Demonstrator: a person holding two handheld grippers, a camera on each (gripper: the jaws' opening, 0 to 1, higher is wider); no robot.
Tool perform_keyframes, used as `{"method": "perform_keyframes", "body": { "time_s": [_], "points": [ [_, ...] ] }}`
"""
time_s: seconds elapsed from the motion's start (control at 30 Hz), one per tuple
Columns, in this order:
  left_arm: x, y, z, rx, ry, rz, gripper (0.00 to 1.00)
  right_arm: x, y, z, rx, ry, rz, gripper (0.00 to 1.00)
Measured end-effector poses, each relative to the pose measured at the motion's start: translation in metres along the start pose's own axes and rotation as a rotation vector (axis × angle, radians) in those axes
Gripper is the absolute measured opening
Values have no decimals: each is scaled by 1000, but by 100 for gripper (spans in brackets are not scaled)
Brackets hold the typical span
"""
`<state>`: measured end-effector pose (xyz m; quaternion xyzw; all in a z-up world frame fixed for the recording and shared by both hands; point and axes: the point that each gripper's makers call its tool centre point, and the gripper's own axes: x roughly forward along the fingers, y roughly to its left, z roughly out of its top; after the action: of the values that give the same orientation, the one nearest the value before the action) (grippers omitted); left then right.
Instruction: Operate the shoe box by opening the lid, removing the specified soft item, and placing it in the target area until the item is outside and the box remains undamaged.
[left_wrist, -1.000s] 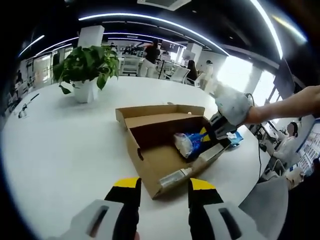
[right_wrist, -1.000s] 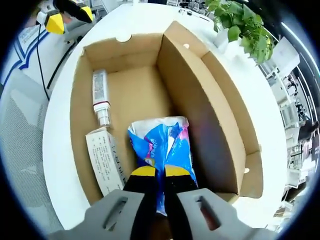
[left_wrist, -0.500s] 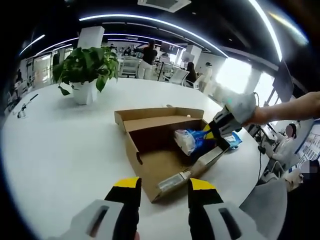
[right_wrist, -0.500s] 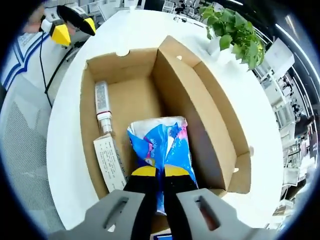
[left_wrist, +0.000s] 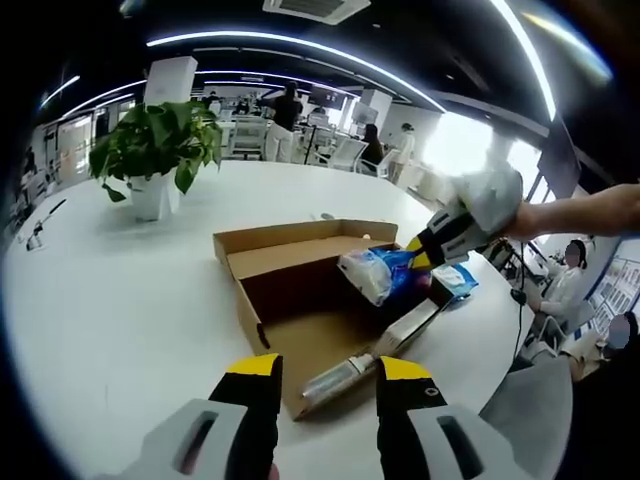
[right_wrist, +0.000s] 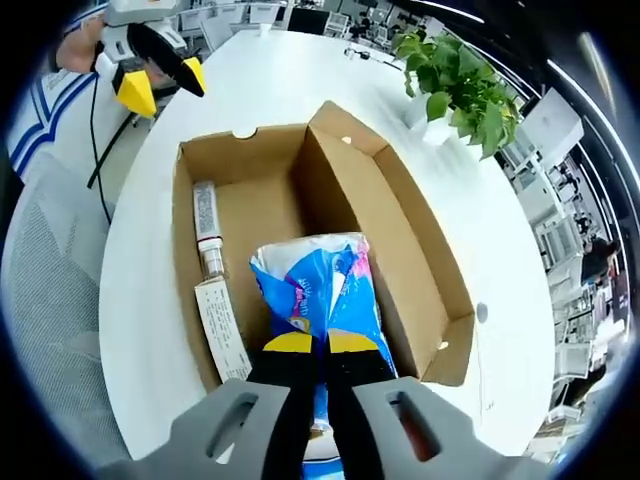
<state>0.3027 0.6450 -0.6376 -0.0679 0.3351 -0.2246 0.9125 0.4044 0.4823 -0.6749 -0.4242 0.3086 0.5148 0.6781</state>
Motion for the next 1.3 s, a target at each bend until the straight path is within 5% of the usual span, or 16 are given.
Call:
{"method": "perform_keyframes", "body": {
  "time_s": [0.63,1.3],
  "points": [
    [12,-26,13,40,10,-45,38,-57,-21,1,-17,-56,-87,0],
    [35,-60,30,110,33,-103,38,-97,-30,-70,39,1,-146,0]
  ]
}}
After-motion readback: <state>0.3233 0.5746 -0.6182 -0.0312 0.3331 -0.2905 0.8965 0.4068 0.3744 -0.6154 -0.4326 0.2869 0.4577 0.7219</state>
